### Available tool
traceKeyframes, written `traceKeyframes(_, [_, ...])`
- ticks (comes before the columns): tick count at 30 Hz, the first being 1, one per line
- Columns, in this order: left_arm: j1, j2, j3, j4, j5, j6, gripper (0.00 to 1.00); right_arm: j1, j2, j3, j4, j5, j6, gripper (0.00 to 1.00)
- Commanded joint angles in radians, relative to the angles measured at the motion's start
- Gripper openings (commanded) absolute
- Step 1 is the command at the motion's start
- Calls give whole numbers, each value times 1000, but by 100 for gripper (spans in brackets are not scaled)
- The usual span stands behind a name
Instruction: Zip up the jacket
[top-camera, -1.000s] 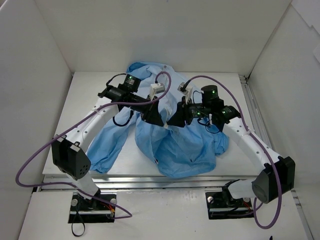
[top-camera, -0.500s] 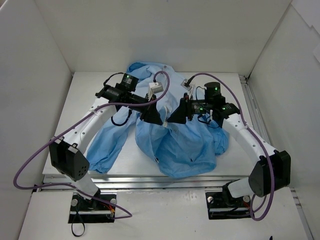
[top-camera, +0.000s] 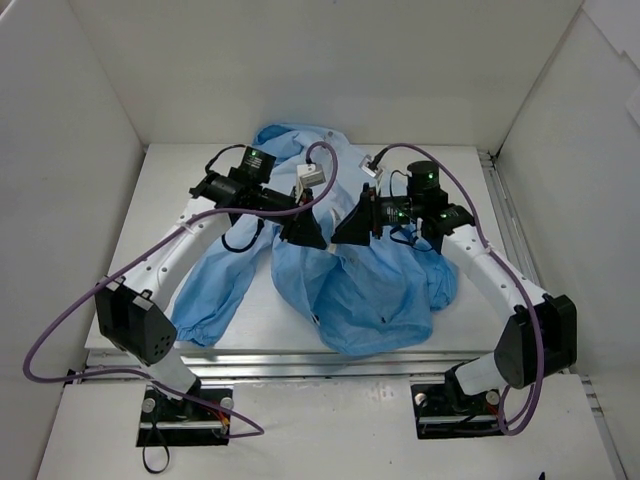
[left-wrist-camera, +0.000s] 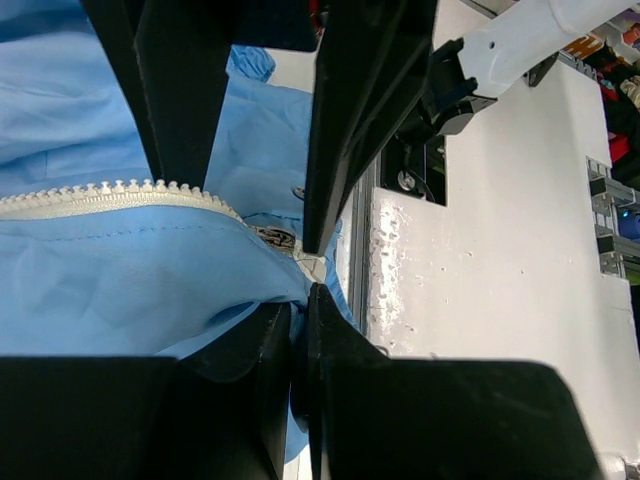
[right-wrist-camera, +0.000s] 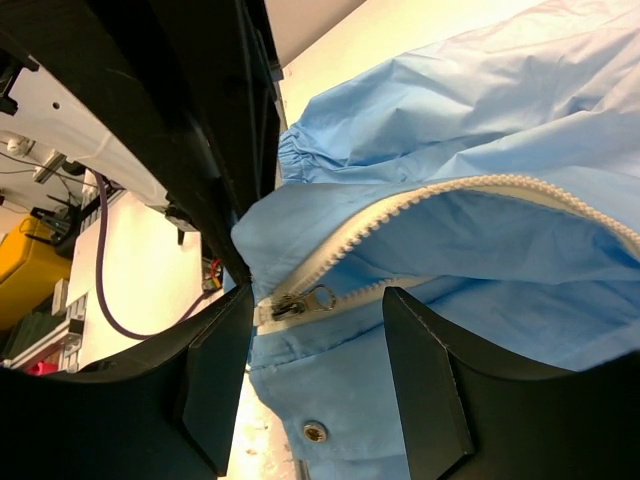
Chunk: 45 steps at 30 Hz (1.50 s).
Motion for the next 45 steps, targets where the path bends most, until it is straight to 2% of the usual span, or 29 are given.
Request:
traceKeyframes(1, [6,-81,16,83,87,19,4,0,4,7,94,-47,22,51])
traceKeyframes(5, [6,-87,6,98,96,12,4,0,5,-1,104,-49,22,51])
traceKeyframes(7, [6,-87,3,105,98,10,4,3,5,-2,117,-55,30,47])
traceKeyframes(10, [6,-83,0,105,94,9,4,5,-4,-2,137,-64,47,36])
traceKeyframes(16, [6,-78,-6,106,87,2,4,6,-19,-7,136,-53,58,9])
traceKeyframes(19, [6,-75,-6,109,87,-5,4,6,-31,-16,134,-40,58,0])
traceKeyframes(32, [6,-75,-20,109,133,-34,3,0,-97,-50,136,55,42,0])
traceKeyframes(41, [6,-49,-11,25,277,-33,0,2,-165,-83,252,319,102,0])
traceKeyframes(45, [6,-29,2,-64,308,41,0,3,-179,-108,338,404,142,0])
